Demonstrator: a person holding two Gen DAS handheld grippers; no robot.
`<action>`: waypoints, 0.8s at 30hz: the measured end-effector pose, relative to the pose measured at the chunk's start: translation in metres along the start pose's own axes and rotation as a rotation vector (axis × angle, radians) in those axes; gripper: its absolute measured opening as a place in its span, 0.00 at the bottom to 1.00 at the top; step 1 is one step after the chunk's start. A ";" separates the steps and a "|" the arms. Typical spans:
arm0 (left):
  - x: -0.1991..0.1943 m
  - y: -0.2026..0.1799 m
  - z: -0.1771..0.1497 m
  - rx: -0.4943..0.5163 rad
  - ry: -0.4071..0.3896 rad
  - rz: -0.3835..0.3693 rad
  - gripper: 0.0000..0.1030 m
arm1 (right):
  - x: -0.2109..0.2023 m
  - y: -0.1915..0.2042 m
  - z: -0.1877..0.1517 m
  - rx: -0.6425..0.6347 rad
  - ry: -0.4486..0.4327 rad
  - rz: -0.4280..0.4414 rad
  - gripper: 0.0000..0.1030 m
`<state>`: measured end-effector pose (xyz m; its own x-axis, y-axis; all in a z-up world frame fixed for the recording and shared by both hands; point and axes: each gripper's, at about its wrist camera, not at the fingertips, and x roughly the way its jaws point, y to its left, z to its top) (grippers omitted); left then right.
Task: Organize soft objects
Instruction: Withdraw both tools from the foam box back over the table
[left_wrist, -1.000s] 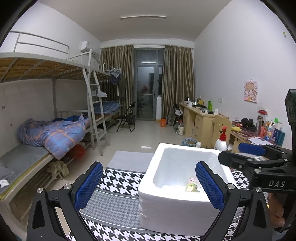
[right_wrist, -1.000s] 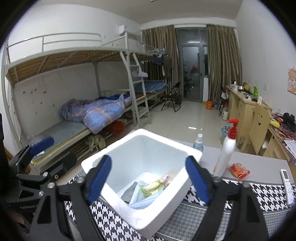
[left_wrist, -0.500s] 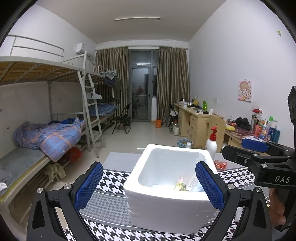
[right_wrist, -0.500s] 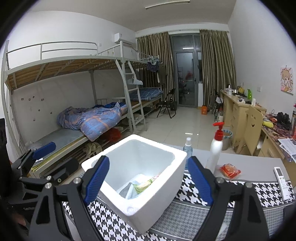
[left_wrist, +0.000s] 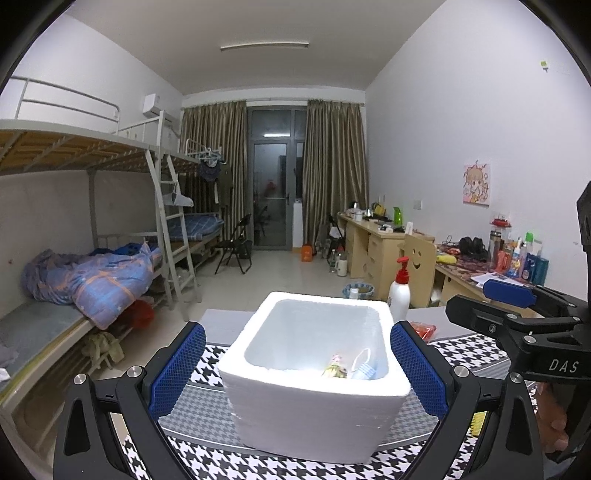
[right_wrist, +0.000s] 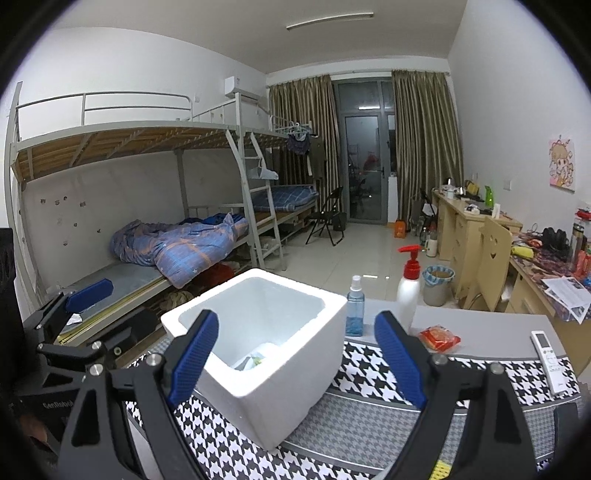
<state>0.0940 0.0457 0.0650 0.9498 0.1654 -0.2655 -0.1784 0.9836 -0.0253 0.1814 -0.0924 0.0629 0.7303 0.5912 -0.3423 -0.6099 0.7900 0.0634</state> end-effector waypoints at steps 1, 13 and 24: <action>-0.001 0.000 0.000 -0.005 -0.002 -0.004 0.98 | -0.002 -0.001 -0.001 0.000 -0.004 -0.006 0.87; -0.004 -0.019 -0.004 0.005 0.000 -0.047 0.98 | -0.022 -0.015 -0.008 0.015 -0.035 -0.025 0.87; -0.009 -0.027 -0.010 0.013 0.004 -0.081 0.98 | -0.034 -0.021 -0.019 0.024 -0.037 -0.064 0.87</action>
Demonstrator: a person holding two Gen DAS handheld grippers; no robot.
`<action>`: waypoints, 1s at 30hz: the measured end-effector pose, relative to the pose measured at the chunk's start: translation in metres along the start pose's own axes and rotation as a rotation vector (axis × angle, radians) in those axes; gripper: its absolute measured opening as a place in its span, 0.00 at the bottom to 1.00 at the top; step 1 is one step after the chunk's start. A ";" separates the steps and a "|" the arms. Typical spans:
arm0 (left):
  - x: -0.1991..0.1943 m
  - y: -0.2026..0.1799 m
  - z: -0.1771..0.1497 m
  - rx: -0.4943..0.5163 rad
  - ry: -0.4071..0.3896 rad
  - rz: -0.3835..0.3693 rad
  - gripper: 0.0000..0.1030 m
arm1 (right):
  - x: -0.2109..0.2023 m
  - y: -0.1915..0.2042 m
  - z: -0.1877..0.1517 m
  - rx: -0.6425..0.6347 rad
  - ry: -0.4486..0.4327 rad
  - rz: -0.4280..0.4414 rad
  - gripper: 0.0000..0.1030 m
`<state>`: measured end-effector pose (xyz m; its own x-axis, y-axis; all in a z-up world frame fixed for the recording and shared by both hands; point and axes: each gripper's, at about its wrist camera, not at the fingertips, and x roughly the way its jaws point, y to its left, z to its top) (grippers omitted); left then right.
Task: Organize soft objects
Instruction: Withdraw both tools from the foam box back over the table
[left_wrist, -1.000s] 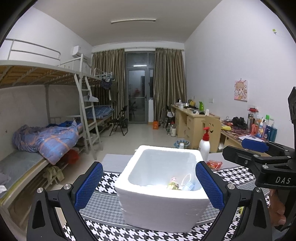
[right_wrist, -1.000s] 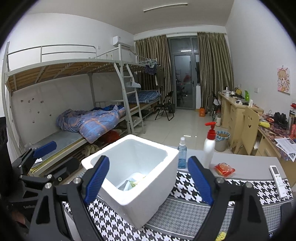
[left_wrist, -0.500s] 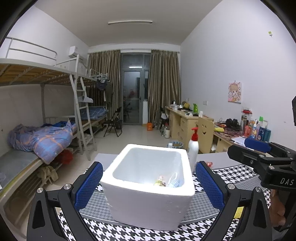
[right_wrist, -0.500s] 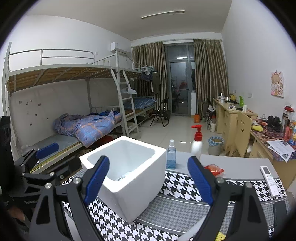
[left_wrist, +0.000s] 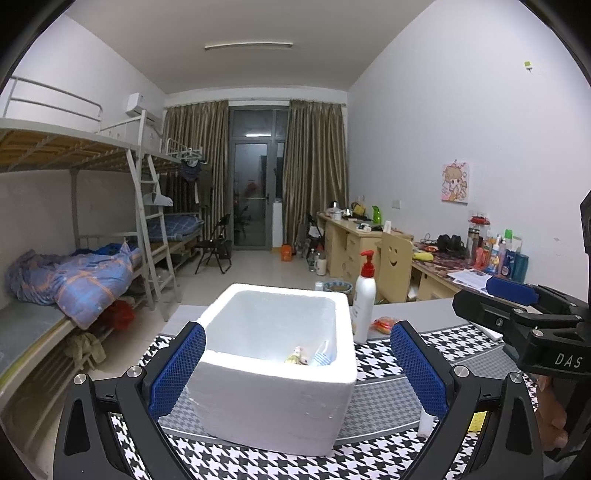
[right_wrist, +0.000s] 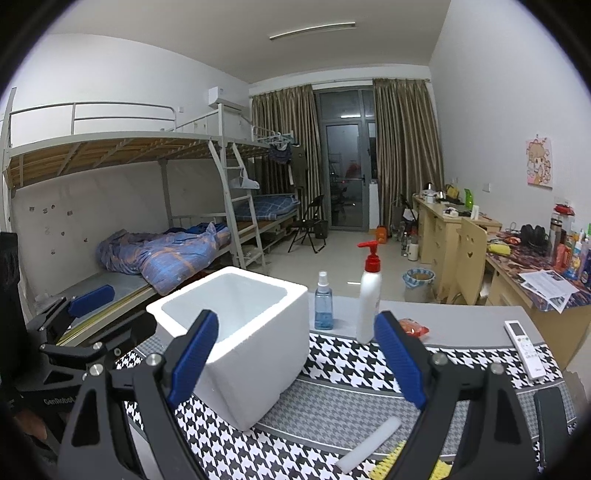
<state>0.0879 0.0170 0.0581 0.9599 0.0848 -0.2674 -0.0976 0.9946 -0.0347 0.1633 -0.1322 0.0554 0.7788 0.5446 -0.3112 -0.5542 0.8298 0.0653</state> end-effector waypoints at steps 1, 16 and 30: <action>0.000 0.000 -0.001 0.001 0.002 -0.003 0.98 | -0.001 0.000 0.000 0.000 -0.001 -0.002 0.87; 0.002 -0.010 -0.006 0.010 0.020 -0.052 0.98 | -0.011 -0.008 -0.011 0.017 0.006 -0.044 0.87; 0.001 -0.021 -0.010 0.022 0.024 -0.079 0.98 | -0.022 -0.016 -0.019 0.037 0.013 -0.073 0.87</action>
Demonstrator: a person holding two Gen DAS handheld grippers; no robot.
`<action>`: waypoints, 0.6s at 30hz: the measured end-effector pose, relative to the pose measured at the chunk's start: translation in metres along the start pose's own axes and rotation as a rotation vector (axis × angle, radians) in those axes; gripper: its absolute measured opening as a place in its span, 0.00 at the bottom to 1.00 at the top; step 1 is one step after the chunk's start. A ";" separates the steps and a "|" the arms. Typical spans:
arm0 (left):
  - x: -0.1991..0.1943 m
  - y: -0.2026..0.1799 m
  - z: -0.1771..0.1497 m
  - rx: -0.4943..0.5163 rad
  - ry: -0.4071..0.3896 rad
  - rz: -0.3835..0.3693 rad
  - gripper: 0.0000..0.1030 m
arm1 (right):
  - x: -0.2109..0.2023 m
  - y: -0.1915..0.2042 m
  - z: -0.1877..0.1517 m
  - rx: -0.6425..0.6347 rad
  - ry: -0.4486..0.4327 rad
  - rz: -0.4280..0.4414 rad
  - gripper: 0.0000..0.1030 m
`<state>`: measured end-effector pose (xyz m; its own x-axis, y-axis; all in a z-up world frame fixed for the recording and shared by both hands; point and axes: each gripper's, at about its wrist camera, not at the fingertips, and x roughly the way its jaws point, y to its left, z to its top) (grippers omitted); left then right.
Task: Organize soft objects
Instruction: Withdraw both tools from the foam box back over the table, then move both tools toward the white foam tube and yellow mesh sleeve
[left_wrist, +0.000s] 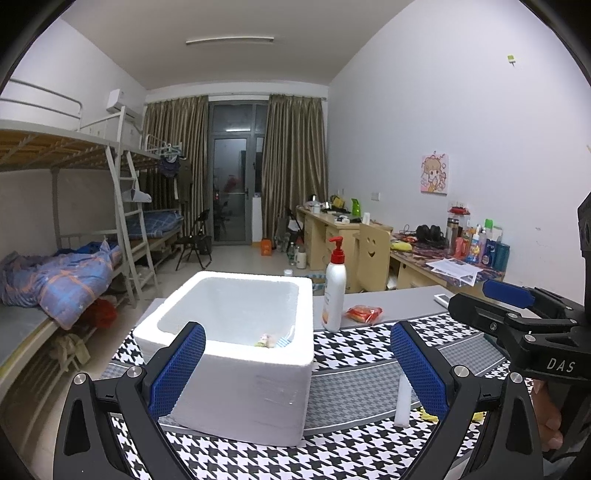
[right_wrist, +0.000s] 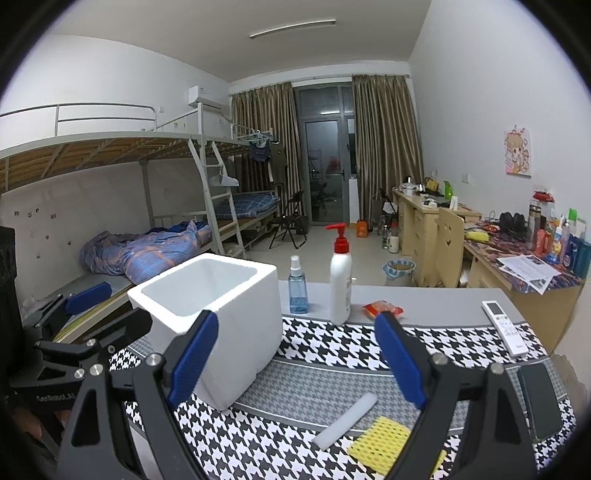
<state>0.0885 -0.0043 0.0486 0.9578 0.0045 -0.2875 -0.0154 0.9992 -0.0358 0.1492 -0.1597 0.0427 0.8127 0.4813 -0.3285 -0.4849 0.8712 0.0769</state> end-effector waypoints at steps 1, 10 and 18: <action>0.001 -0.001 0.000 0.002 0.003 -0.003 0.98 | -0.001 -0.001 0.000 0.006 0.001 -0.001 0.87; 0.005 -0.011 -0.006 0.006 0.009 -0.024 0.99 | -0.004 -0.007 -0.006 0.018 0.003 -0.037 0.87; 0.008 -0.016 -0.008 0.009 0.019 -0.041 0.99 | -0.007 -0.014 -0.011 0.033 0.008 -0.057 0.87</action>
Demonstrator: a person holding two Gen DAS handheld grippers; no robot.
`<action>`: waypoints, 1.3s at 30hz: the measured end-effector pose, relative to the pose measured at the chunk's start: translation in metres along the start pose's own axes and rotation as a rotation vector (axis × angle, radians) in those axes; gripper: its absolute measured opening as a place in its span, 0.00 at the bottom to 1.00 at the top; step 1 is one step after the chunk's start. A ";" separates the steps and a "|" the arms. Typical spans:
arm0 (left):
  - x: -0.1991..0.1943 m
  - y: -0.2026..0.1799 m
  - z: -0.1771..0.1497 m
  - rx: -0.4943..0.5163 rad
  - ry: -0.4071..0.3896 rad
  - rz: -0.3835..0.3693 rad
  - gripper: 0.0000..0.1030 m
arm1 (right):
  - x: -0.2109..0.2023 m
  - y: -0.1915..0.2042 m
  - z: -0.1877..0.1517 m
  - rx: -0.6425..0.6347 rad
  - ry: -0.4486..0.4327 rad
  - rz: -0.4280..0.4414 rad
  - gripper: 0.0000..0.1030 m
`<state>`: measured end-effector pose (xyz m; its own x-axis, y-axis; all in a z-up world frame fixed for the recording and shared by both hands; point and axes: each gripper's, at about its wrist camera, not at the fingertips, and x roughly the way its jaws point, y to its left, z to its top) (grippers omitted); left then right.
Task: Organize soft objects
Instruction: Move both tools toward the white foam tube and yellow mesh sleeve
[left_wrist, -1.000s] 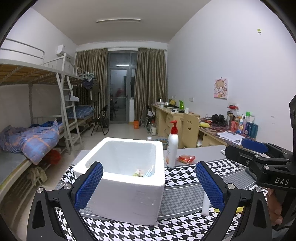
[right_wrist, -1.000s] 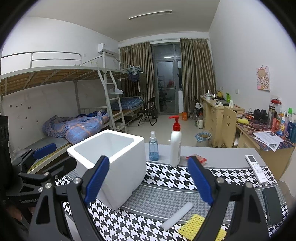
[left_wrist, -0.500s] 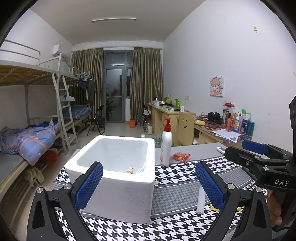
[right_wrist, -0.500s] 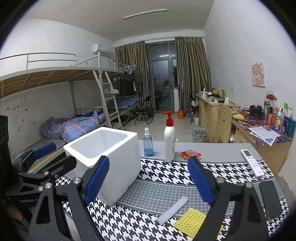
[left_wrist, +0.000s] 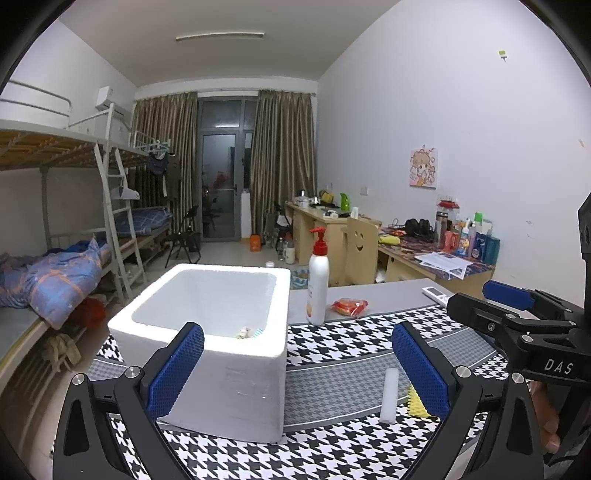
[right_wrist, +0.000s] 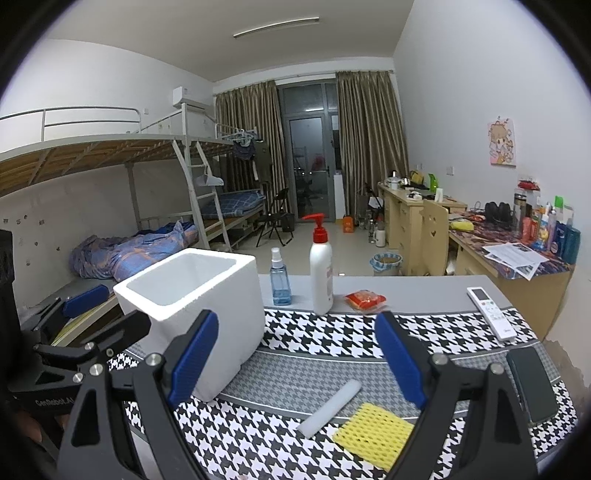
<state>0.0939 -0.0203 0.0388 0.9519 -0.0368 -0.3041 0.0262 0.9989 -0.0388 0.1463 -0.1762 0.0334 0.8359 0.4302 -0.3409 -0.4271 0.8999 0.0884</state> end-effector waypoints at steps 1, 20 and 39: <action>0.000 -0.001 0.000 0.000 0.001 -0.003 0.99 | 0.000 -0.001 -0.001 0.004 0.001 -0.001 0.88; 0.004 -0.015 -0.005 0.024 0.016 -0.045 0.99 | -0.010 -0.017 -0.010 0.044 -0.009 -0.074 0.93; 0.010 -0.034 -0.012 0.050 0.052 -0.105 0.99 | -0.025 -0.038 -0.020 0.057 0.000 -0.152 0.93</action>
<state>0.0988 -0.0546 0.0262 0.9263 -0.1411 -0.3494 0.1409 0.9897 -0.0261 0.1350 -0.2226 0.0199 0.8894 0.2891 -0.3542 -0.2757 0.9571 0.0888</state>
